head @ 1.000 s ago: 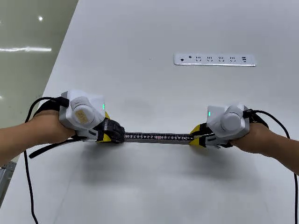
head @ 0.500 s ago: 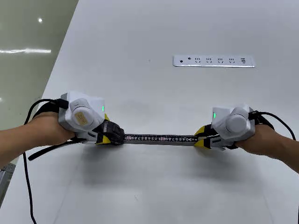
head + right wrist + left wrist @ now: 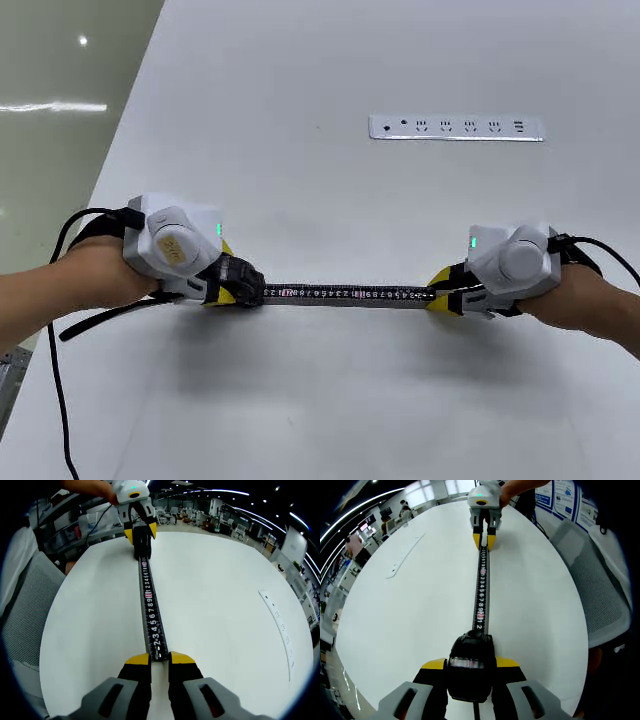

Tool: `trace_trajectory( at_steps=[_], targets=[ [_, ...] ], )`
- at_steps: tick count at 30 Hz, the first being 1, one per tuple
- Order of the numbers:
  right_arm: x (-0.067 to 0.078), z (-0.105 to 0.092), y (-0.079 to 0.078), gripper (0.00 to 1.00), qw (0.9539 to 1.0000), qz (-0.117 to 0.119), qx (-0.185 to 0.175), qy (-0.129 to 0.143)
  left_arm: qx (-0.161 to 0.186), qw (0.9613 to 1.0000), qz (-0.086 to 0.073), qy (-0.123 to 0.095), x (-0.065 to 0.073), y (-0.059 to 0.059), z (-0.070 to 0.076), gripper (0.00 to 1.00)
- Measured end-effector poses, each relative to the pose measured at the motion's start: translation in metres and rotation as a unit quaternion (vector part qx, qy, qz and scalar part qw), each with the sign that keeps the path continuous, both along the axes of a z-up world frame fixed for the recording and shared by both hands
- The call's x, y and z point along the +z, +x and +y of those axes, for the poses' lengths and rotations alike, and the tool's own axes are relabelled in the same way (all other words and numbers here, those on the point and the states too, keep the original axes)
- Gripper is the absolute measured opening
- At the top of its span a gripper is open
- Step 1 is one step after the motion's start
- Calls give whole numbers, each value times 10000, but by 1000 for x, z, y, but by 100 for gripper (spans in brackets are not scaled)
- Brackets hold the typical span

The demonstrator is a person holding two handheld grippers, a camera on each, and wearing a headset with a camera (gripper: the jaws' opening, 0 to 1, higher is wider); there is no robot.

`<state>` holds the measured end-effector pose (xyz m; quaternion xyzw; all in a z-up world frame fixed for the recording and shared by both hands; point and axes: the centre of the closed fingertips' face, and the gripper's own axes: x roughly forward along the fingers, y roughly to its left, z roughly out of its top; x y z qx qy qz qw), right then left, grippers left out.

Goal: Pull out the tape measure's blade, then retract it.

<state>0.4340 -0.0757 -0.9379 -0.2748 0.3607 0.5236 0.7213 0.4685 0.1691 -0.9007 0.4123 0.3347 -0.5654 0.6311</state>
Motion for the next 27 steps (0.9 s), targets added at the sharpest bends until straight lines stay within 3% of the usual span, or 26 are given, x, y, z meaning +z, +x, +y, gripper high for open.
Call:
trace_trajectory(
  at_steps=[18, 27],
  targets=[
    [-1, 1, 4, 11, 10000, 19, 30, -72, -50, 10000, -42, 24, 0, 1, -2, 31],
    [-2, 2, 4, 12, 9995, -19, 161, -256, 25, 10000, -66, -7, -1, 2, -2, 31]
  ],
)
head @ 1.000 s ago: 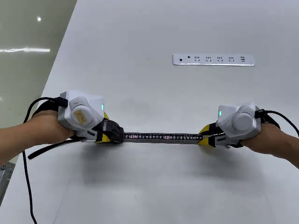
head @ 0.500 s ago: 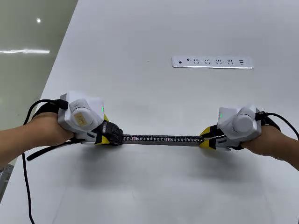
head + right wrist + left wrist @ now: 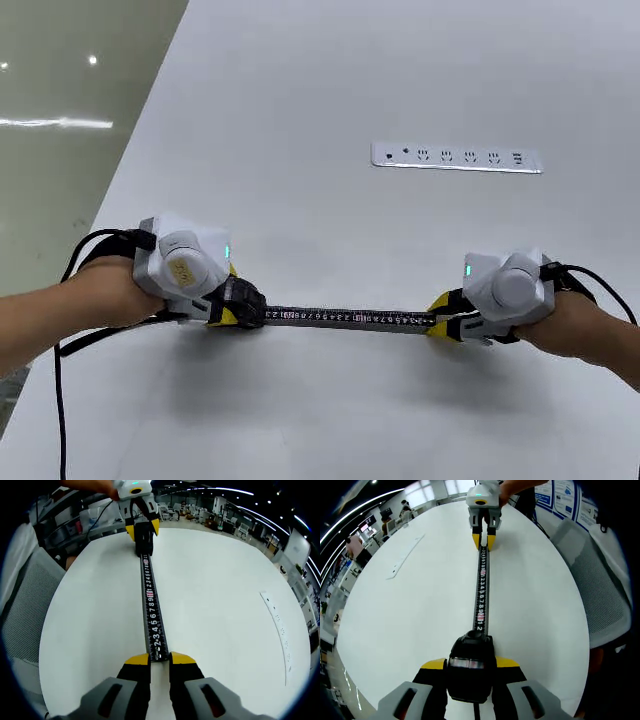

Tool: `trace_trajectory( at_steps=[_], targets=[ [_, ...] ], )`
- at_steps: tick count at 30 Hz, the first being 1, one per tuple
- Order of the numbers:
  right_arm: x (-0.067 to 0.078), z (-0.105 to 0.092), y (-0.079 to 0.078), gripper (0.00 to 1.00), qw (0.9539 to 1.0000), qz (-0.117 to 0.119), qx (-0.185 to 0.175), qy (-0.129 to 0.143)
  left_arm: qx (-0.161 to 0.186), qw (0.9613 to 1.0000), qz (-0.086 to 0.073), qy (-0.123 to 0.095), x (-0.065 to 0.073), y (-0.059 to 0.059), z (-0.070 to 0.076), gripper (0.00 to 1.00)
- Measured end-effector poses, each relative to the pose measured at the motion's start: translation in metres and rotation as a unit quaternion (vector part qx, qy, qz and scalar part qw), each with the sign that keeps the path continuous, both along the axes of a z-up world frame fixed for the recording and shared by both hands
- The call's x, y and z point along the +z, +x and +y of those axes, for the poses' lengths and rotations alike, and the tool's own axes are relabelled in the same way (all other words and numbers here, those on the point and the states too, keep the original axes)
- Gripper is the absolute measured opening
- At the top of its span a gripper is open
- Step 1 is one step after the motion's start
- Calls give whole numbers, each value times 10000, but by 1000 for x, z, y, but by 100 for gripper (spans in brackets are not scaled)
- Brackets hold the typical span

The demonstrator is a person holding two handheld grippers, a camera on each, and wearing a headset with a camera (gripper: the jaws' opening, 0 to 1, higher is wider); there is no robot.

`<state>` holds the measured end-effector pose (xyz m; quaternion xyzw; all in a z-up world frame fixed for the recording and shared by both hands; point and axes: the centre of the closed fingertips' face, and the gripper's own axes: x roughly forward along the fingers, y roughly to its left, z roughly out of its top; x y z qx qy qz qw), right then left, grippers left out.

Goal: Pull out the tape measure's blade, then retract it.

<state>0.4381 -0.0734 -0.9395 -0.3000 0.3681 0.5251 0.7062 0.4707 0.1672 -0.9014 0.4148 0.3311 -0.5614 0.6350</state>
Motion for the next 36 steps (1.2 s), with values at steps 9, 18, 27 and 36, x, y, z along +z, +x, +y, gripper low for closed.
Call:
trace_trajectory(
  at_steps=[9, 18, 27, 36],
  targets=[
    [-1, 0, 0, 14, 9999, -67, 36, -145, 19, 10000, -21, -29, -1, 2, 1, 31],
    [1, -1, -1, 15, 9996, -116, 48, -239, 16, 9999, -4, -140, -1, 2, 0, 32],
    [1, -2, -1, 15, 9994, -140, 9, -321, 26, 9999, 15, -170, 0, 1, -1, 33],
    [2, -3, 0, 17, 9992, -161, -122, -357, 140, 9996, 20, -229, 1, 2, -1, 35]
  ],
)
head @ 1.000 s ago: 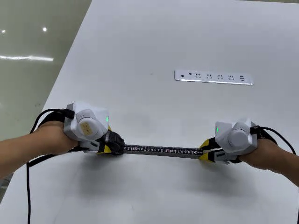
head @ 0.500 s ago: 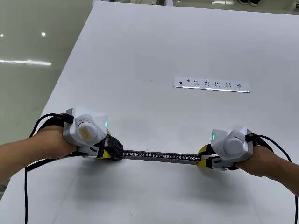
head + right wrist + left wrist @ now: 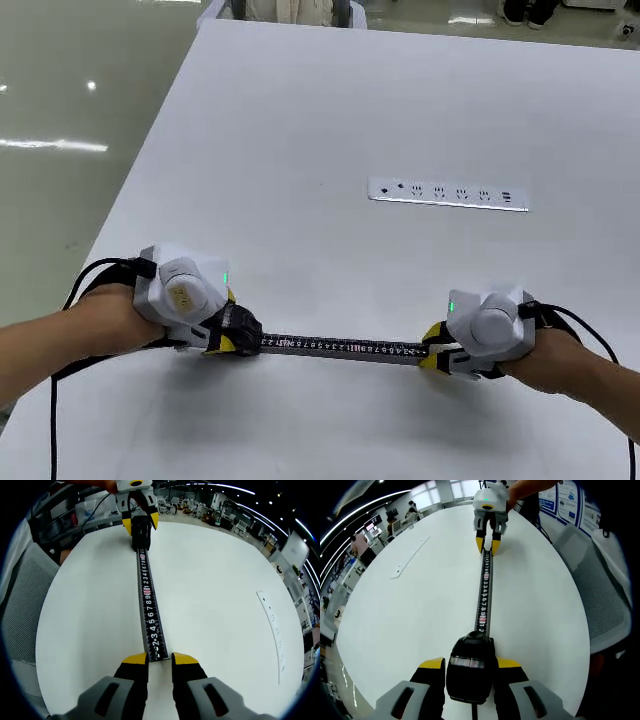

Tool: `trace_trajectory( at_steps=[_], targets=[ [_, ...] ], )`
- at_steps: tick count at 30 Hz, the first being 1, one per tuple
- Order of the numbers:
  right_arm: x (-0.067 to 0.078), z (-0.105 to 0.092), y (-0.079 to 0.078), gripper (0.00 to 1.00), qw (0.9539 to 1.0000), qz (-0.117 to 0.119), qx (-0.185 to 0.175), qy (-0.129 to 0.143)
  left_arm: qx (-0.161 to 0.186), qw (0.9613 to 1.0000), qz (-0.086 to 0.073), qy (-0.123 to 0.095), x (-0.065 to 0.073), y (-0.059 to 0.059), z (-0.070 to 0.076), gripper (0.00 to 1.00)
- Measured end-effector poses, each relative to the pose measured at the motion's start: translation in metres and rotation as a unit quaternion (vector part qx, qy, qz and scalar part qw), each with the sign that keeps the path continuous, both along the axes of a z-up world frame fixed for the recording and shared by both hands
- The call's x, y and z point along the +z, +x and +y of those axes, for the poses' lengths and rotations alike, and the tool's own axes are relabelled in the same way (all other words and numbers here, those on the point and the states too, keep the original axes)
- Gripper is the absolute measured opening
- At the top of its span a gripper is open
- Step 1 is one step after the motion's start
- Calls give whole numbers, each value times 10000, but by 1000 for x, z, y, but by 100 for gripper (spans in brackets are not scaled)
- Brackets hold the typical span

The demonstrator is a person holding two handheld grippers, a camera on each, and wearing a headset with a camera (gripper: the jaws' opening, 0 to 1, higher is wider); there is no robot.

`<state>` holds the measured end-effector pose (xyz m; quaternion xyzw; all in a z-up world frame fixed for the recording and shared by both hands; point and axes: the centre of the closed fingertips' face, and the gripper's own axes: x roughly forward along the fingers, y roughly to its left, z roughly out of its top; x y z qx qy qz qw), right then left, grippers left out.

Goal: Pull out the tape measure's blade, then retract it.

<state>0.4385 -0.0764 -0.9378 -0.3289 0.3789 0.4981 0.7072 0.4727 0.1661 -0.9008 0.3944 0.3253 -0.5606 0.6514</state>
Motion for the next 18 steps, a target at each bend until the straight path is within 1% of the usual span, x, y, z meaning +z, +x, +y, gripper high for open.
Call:
trace_trajectory(
  at_steps=[5, 6, 12, 15, 18],
  targets=[
    [0, 0, 1, 20, 10000, -18, -38, -10, 35, 10000, -10, -5, 0, 1, 1, 39],
    [1, -2, 4, 21, 9998, -57, -189, -24, 238, 9997, 20, -110, 3, 2, 3, 41],
    [1, -5, 6, 23, 9991, -79, -427, -3, 463, 9987, 27, -220, 6, 2, 4, 44],
    [1, -5, 8, 24, 9986, -127, -519, 6, 628, 9977, -23, -256, 7, 4, 6, 49],
    [1, -6, 8, 24, 9981, -126, -609, 32, 797, 9962, -36, -342, 9, 5, 9, 52]
  ],
)
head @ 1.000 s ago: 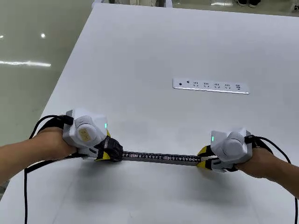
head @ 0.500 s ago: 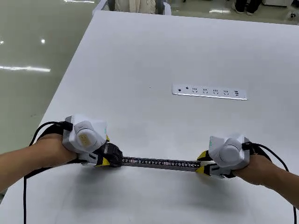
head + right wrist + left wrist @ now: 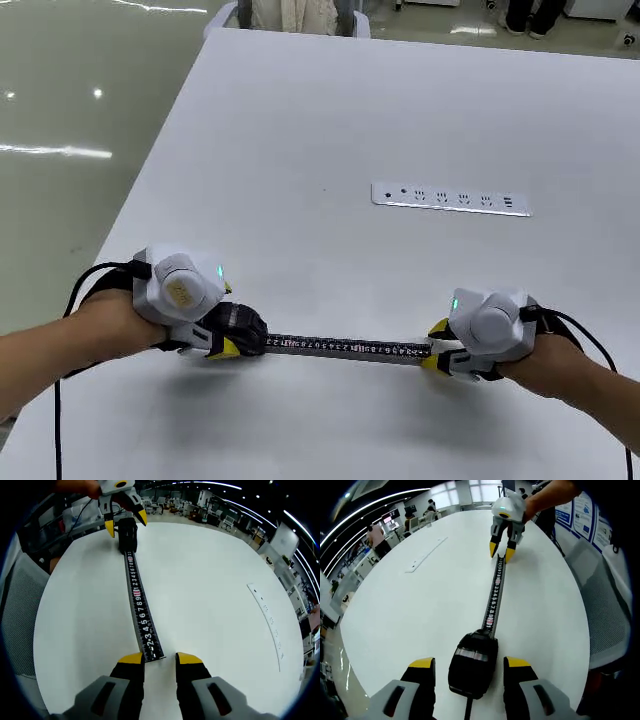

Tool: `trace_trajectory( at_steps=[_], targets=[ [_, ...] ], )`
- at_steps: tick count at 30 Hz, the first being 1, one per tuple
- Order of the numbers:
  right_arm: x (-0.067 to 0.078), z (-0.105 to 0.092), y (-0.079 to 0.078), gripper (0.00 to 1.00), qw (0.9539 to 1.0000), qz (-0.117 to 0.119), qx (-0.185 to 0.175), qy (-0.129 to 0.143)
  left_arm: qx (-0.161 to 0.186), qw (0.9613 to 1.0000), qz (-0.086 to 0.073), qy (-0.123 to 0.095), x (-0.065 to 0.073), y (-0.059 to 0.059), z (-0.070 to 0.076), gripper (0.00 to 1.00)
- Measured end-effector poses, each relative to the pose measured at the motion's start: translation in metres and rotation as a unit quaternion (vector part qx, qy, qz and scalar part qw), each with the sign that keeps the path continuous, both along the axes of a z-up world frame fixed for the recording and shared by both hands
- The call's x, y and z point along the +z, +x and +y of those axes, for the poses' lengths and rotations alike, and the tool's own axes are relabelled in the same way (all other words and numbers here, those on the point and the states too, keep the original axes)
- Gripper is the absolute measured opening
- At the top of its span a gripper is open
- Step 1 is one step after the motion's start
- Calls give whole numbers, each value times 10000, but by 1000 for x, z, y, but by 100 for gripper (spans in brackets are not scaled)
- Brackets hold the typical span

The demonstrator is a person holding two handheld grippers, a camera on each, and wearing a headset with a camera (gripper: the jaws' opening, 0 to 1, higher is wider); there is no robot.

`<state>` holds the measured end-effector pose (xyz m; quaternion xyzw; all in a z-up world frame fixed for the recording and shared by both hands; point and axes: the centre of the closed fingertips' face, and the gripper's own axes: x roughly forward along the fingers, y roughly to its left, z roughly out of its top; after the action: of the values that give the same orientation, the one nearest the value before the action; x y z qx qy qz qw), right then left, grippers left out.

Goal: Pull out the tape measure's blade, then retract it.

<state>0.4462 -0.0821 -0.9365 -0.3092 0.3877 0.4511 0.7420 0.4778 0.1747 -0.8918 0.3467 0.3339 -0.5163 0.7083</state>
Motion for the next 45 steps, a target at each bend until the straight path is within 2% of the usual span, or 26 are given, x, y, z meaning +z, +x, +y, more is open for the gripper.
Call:
trace_trajectory(
  at_steps=[4, 8, 11, 16, 18, 21, 25, 29, 33, 35, 36, 39, 40, 42, 44, 45],
  targets=[
    [0, 0, 0, 25, 10000, -5, -55, 5, 60, 10000, 14, -27, 1, 0, 1, 53],
    [4, -1, 2, 27, 9990, 51, -404, 192, 408, 9989, 58, -201, 4, 2, 8, 55],
    [5, -1, 2, 28, 9987, 45, -468, 216, 601, 9976, 61, -343, 7, 2, 8, 57],
    [6, -1, 1, 31, 9979, 54, -598, 249, 841, 9954, 85, -456, 10, 0, 9, 60],
    [8, -1, 0, 33, 9969, 72, -722, 300, 1056, 9925, 124, -597, 14, -1, 9, 61],
    [9, -1, -1, 35, 9958, 83, -836, 359, 1201, 9905, 114, -654, 16, -2, 10, 64],
    [13, 0, -3, 38, 9938, 88, -1009, 458, 1370, 9875, 175, -757, 17, -4, 9, 68],
    [17, 0, -4, 40, 9913, 75, -1194, 548, 1553, 9844, 149, -818, 20, -6, 11, 70],
    [22, -1, -6, 40, 9872, 110, -1458, 641, 1819, 9786, 183, -942, 21, -7, 13, 72],
    [24, -1, -7, 42, 9834, 118, -1663, 718, 1933, 9770, 78, -900, 22, -6, 18, 73],
    [25, -1, -8, 43, 9820, 127, -1725, 760, 1969, 9761, 84, -919, 23, -6, 18, 73],
    [27, 0, -9, 46, 9789, 113, -1852, 862, 2235, 9685, 139, -1087, 26, -7, 20, 75],
    [28, 0, -10, 47, 9775, 97, -1905, 900, 2268, 9671, 161, -1139, 28, -8, 19, 76],
    [29, 1, -12, 48, 9755, 117, -1990, 933, 2340, 9650, 151, -1176, 31, -9, 19, 76],
    [31, 1, -13, 50, 9717, 108, -2131, 1015, 2364, 9645, 116, -1170, 32, -11, 20, 76],
    [33, 1, -13, 51, 9692, 114, -2216, 1071, 2429, 9624, 131, -1210, 32, -10, 20, 76]
  ],
)
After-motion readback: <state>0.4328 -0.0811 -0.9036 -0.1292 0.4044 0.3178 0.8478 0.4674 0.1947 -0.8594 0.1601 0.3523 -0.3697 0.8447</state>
